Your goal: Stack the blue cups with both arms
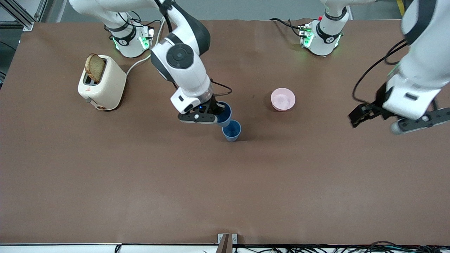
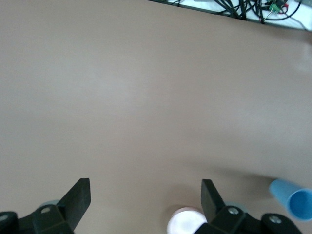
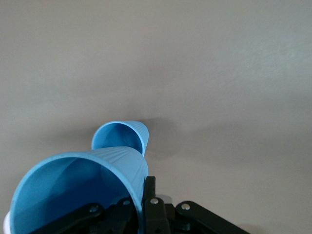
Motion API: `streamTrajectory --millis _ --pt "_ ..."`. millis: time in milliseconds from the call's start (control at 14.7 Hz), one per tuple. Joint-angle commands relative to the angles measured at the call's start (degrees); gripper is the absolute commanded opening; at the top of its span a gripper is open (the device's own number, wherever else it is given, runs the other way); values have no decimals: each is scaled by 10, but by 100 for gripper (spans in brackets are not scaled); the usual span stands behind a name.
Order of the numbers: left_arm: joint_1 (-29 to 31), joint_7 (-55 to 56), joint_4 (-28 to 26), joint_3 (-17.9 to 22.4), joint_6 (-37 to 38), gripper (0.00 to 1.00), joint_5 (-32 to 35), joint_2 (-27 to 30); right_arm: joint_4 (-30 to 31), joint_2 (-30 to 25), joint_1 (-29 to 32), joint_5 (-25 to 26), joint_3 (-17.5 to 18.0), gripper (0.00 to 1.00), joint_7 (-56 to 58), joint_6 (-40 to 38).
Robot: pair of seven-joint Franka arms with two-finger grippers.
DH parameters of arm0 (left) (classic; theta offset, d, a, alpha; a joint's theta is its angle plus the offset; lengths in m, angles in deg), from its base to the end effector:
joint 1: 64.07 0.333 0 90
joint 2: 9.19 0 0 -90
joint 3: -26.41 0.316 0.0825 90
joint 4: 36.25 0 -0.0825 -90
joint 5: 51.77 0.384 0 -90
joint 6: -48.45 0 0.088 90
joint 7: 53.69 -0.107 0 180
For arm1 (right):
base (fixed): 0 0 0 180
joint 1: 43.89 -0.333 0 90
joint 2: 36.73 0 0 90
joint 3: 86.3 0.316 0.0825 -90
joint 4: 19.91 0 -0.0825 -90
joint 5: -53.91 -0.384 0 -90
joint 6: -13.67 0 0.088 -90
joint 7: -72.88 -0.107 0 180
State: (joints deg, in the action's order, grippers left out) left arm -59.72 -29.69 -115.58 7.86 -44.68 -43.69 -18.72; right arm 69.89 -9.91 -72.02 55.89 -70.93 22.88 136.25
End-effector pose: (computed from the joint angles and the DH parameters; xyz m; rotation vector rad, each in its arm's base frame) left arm 0.5984 -0.1180 0.6260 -3.0687 -0.2700 -0.1652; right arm 0.5224 0.4574 0.3917 -2.9870 0.1965 -0.0279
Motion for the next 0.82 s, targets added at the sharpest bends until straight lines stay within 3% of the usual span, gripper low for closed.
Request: streamTrajectory --millis 0,136,408,544,748 --pt "39 -93 -9 -3 47 100 -27 39 -6 24 -4 18 1 1 -11 33" --pt "46 -150 -14 15 66 100 -46 63 -7 38 -10 19 1 1 -12 40" --pt "-19 -220 -94 124 67 100 -80 134 -8 48 -11 15 2 2 -12 46" --pt "-48 -222 -119 144 67 100 -81 151 -11 54 -12 15 2 2 -12 60" --pt "-51 -222 -120 138 68 100 -81 152 -25 68 -17 15 2 2 -12 62"
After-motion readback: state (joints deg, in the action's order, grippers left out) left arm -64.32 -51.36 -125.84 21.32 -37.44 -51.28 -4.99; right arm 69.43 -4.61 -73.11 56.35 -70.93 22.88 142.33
